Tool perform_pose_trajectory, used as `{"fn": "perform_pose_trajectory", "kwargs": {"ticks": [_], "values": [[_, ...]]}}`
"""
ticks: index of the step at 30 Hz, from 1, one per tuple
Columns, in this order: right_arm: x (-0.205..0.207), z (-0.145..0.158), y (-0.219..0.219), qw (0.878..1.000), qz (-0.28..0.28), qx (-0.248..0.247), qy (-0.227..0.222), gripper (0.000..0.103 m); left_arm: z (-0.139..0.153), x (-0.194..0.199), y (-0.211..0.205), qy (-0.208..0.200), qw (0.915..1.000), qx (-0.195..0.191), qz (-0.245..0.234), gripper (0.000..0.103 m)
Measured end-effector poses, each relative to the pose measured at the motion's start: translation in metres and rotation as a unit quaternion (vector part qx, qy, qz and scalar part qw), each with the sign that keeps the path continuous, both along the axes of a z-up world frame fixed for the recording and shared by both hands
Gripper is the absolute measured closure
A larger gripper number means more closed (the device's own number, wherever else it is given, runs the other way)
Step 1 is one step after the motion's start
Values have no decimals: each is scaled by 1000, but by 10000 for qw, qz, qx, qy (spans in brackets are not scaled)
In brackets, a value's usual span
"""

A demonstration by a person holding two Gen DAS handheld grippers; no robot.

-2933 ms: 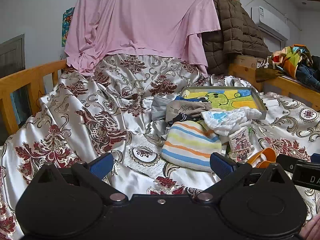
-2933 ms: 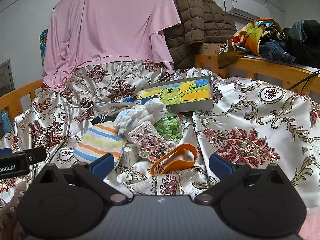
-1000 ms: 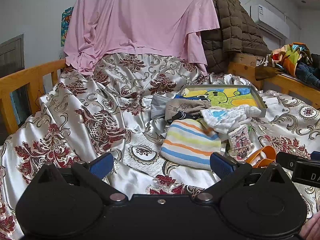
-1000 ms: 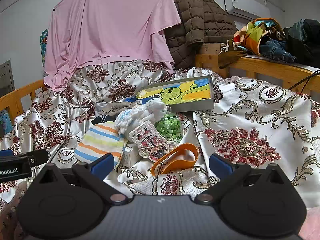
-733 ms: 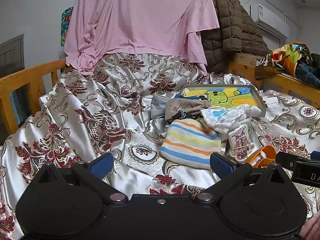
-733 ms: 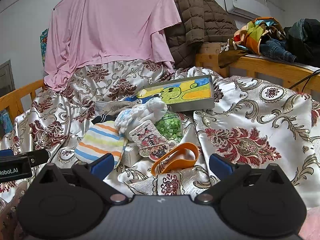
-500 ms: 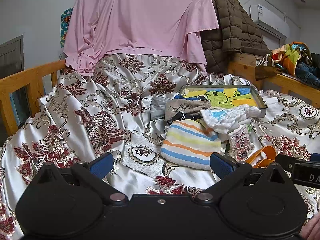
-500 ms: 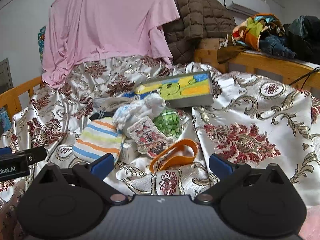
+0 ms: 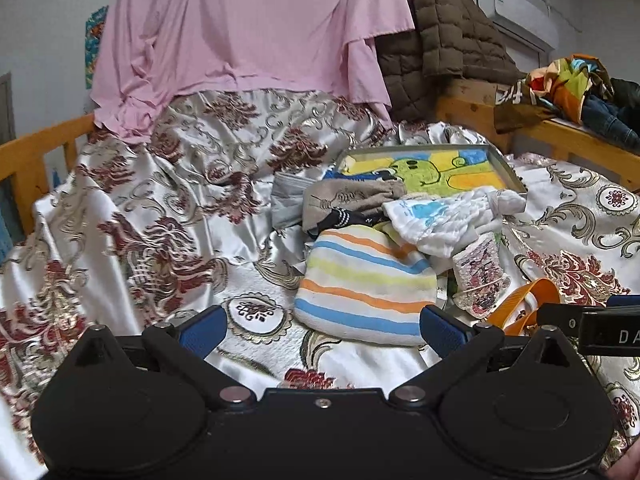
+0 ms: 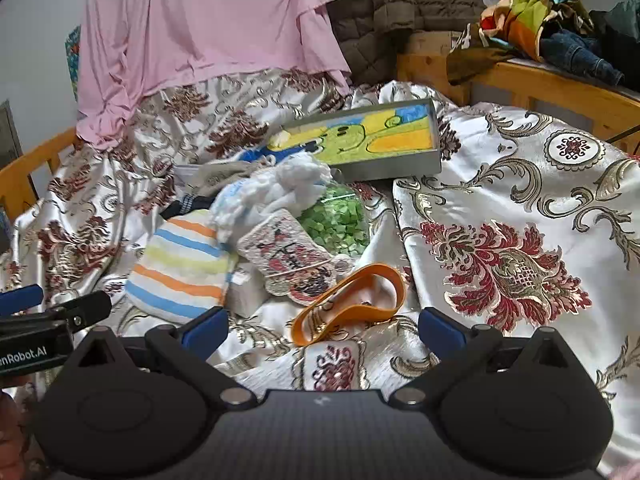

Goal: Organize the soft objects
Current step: 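Grasp the striped sock with the left tool while the right tool grasps the orange strap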

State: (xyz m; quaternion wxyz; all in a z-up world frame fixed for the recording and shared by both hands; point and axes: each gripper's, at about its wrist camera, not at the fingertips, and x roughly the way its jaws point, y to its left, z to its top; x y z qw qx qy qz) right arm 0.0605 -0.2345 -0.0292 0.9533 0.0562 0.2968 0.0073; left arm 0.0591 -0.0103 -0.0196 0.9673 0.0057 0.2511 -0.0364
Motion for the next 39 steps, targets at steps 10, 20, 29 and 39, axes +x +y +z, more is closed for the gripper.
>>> {"fn": "perform_pose_trajectory", "kwargs": {"ticks": [10,20,29,39], "values": [[35,-13,-9,9990,-49,95,425,0,-9,52,5,334,9993,-79,-170,1],[57,-27,-14,9969,-160,271,725,0,-20,90,8,589,9970,-206,-468,1],[71,-36,-19,9942,-198,497,934,0,-32,110,5,787,9940,-324,-686,1],[86,-46,-26,9886,-131,992,1128,0,-46,122,12,1051,9869,-805,-924,2]]}}
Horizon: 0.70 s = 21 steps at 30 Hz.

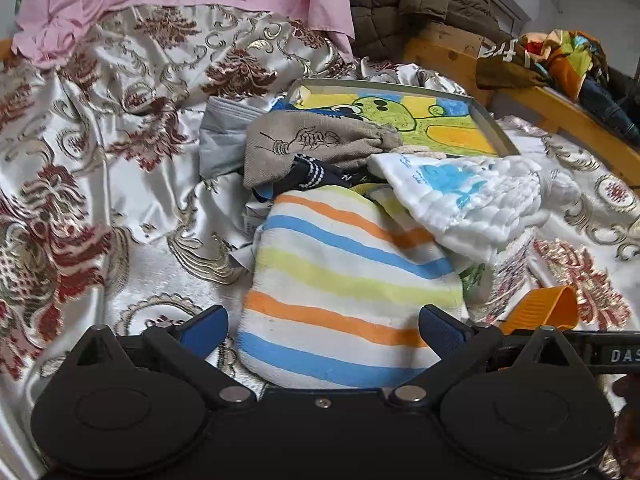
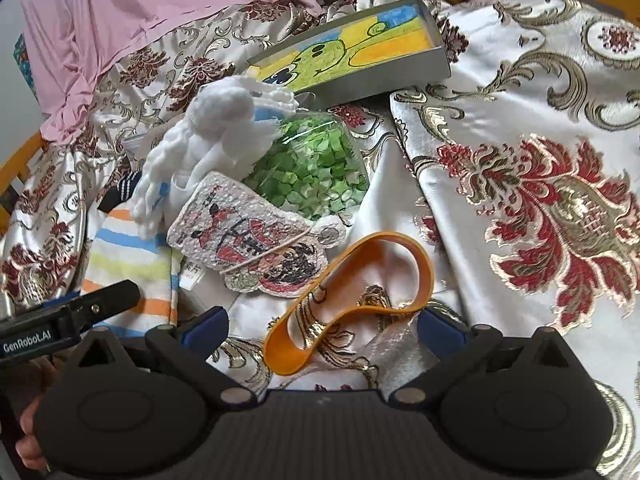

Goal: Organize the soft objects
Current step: 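Grasp the striped sock with the left tool while the right tool grasps the orange strap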

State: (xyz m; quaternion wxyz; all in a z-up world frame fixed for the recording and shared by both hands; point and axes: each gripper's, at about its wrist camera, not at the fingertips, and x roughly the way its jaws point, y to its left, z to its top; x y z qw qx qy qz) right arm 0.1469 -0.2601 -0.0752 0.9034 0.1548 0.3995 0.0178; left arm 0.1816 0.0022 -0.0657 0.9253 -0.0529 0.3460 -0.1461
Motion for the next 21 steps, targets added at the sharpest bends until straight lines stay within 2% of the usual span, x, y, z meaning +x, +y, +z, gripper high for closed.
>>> {"fn": "perform_pose_trajectory", "kwargs": {"ticks": [5,7,9,12,16,21], "values": [[5,-4,-6,9993,-70,354,36,0,-3,6,6,142,9986,-477,-158,13],[5,-5,-9,9987,-103,502,19,0,-4,7,8,208,9975,-664,-159,17],[4,-4,-11,9980,-83,624,-54,2,-4,6,11,267,9963,-801,-138,26],[0,-1,-11,9969,-31,768,-188,5,-4,1,19,316,9931,-1130,-48,32],[1,0,-7,9964,63,823,-214,6,-10,3,24,522,9872,-1505,58,35],[4,-4,-7,9964,-22,821,-186,10,-17,7,22,592,9855,-1589,99,33]]}}
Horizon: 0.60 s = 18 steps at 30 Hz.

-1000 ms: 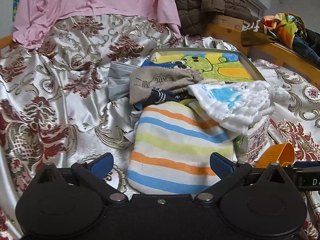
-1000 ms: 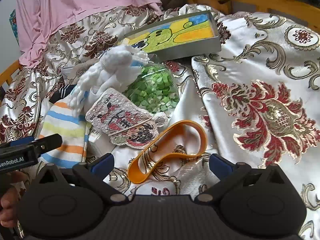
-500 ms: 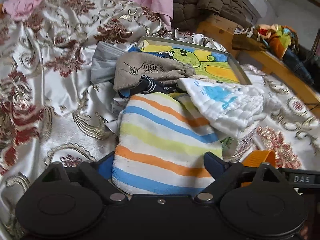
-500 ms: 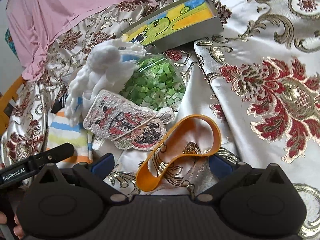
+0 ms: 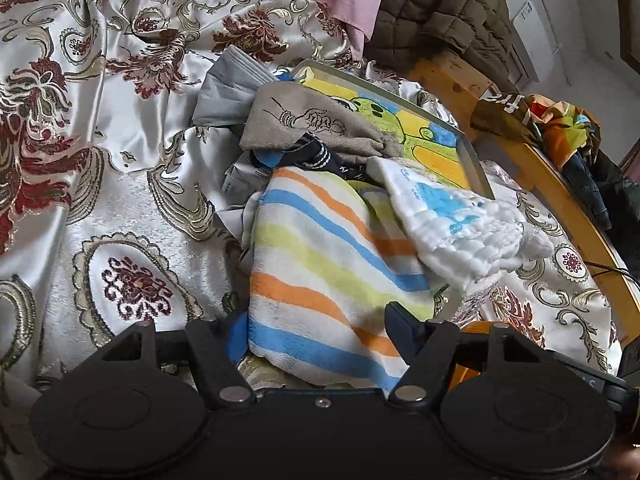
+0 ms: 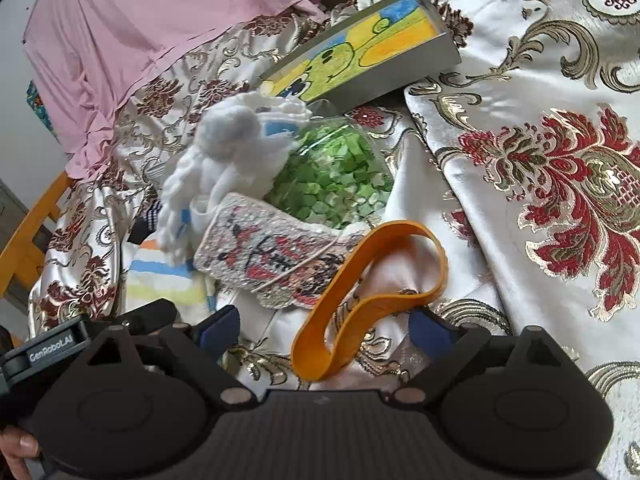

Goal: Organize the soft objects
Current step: 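Grasp the striped sock with the left tool while the right tool grasps the orange strap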

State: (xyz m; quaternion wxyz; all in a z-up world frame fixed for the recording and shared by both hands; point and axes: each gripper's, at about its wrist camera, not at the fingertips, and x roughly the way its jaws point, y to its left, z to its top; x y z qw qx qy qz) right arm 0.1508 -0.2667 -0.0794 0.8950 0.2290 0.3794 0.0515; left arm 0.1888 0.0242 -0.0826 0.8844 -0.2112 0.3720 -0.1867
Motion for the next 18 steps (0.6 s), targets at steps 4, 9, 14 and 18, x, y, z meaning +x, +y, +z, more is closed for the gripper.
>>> {"fn": "perform_pose_trajectory", "kwargs": {"ticks": [4,9,14,18], "values": [[5,-6,0,9999,-109,-19,99,19,0,1,-6,94,9999,6,-104,50],[5,-9,-4,9996,-250,105,125,28,-4,0,-10,142,9997,-205,-54,62],[3,-10,-10,9987,-418,203,190,49,-7,-1,-12,194,9994,-271,105,75],[2,-10,-13,9981,-529,198,245,62,-4,-8,-16,57,9997,-60,231,80]]}}
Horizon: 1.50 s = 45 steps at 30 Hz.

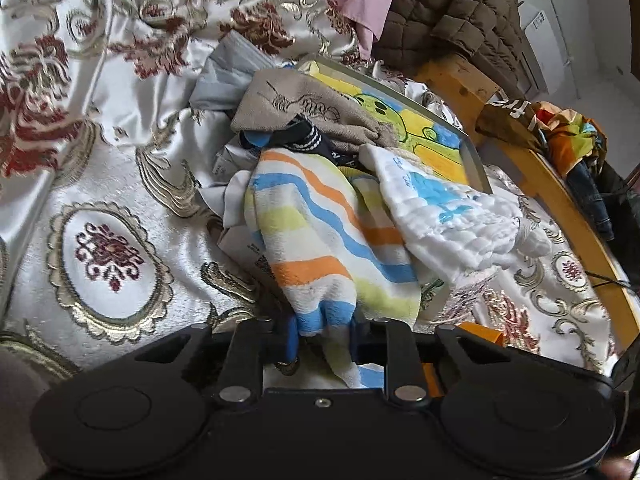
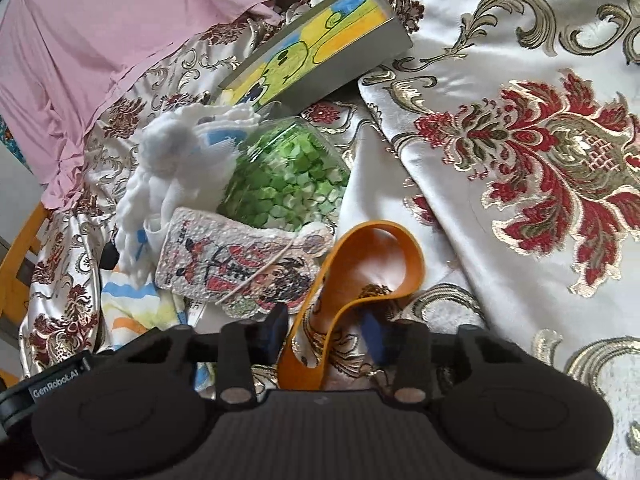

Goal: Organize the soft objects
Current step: 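Grasp the striped sock with the left tool while the right tool grasps the orange strap, then lift the striped sock and orange strap and carry both over the painted tray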

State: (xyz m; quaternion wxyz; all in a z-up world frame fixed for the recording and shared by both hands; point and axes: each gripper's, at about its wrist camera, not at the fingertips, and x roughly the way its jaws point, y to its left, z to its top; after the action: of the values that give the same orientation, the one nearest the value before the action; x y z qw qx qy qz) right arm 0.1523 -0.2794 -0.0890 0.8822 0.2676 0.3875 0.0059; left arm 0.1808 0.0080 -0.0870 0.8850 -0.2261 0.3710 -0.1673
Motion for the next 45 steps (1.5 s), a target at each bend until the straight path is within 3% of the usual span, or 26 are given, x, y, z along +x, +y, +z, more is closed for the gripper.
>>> {"fn": "perform_pose_trajectory", "kwargs": {"ticks": [6,12,16,20,29,37,45], "values": [[-5,4,6,9998,54,-154,-62,79,17,-20,-2,-367,9972,602,256,82],[-13,12,14,9988,217,-301,-307,95,34,-52,-6,-788,9886,1175,526,83],[-22,20,22,9964,430,-445,-578,96,46,-67,-17,-1073,9769,1768,538,83],[-30,29,25,9943,554,-411,-815,97,63,-83,-28,-1397,9667,2093,458,84],[-44,46,22,9902,635,-255,-1220,97,113,-103,-41,-1812,9538,2385,243,84],[-59,73,27,9776,851,-391,-1885,97,162,-109,-39,-2083,9465,2463,80,84],[-46,98,17,9700,817,-461,-2242,97,209,-78,-38,-2175,9569,1923,85,84]]}}
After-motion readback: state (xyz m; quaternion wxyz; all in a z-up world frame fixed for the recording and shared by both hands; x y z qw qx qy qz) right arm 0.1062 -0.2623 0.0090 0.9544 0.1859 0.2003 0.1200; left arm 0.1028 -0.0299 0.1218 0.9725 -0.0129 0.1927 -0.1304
